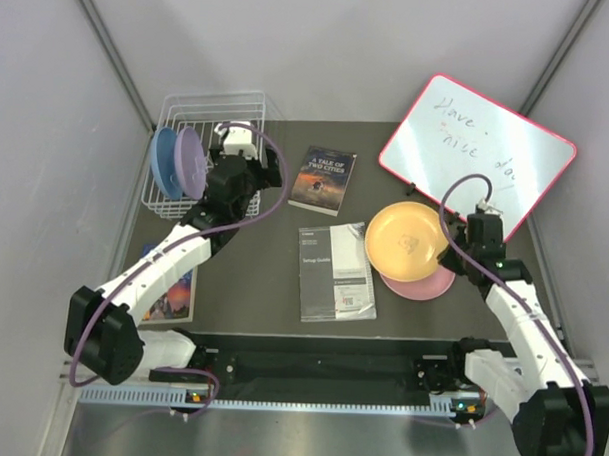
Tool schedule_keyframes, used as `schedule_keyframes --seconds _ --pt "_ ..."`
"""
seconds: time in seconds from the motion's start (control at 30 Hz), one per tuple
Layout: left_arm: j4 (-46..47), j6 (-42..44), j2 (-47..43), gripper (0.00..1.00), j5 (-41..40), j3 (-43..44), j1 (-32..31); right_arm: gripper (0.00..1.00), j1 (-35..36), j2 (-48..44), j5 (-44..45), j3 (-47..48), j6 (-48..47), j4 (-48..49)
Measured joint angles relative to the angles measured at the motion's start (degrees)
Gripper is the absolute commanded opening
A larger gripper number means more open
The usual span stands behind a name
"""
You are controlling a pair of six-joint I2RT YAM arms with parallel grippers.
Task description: Unload the plates from the dish rack
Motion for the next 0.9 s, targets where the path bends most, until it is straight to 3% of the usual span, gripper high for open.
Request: schedule_keyframes --seconds 0.33,0.9 --pt "0.20 0.96 -0.57 0.92 -2.62 -1.18 0.00 0.00 0.04 -9.55 2.05 -5.18 6.43 -8.09" --pt "0.20 1.01 -0.46 0.92 -2.93 -1.22 0.00 0.03 0.07 -10.19 7.23 -8.52 11.89 -9.20"
